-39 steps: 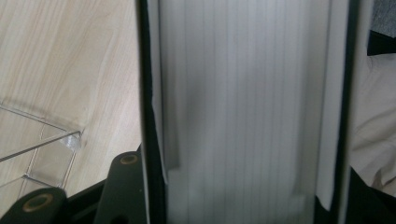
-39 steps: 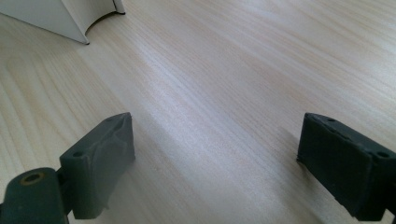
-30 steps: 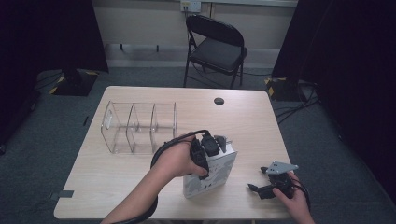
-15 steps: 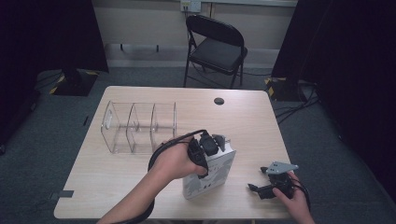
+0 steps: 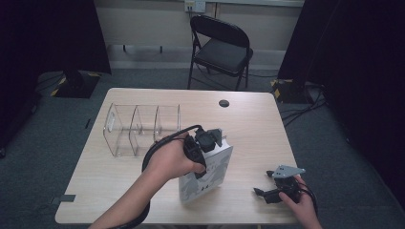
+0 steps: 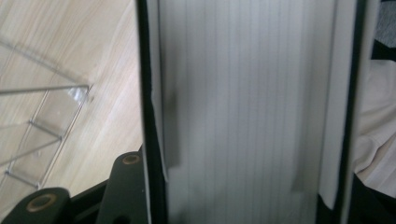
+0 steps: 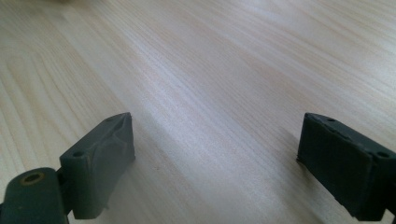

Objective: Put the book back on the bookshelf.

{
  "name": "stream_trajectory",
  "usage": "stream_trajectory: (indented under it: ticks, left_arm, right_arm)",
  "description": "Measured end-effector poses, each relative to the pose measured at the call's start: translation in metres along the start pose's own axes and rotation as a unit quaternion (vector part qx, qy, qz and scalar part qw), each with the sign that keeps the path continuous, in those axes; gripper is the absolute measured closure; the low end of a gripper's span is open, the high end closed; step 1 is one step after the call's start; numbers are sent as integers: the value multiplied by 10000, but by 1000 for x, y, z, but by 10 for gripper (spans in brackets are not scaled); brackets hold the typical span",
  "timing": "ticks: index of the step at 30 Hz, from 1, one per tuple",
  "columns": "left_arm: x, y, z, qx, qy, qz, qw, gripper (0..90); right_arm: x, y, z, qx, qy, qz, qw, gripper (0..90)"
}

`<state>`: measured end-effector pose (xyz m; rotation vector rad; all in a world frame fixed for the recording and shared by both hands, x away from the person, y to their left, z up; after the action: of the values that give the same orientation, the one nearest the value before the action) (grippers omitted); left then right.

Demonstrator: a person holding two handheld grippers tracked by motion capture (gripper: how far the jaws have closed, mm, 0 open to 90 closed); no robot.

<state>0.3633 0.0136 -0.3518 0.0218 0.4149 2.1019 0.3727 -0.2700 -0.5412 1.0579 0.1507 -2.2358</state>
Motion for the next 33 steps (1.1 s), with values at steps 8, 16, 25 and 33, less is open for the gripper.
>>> stream_trajectory:
  ticks: [8,16,25,33]
  left_arm:
    - [12,-13,11,-105,49,247,9996,531]
    - [22,-25,18,-107,126,541,9984,531]
    - [36,-38,24,-140,177,771,9968,531]
    - [49,-43,28,-130,230,962,9950,531]
  right_arm:
    - [0,0,0,1,-16,-17,10000,102]
    - [0,0,0,-3,1,5,10000,102]
    - [0,0,1,-4,4,11,10000,102]
    - [0,0,1,-9,9,14,10000,102]
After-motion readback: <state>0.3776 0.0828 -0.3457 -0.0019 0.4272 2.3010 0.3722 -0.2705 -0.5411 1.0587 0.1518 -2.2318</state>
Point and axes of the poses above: each handheld gripper's, and its own axes: z roughly backward along the jaws, x roughly out of its underside, y roughly to its right, the point moved 6 cm from there along -z, roughly forward along the jaws, and after that the axes turned 14 degrees about x, right-handed, at the moved point
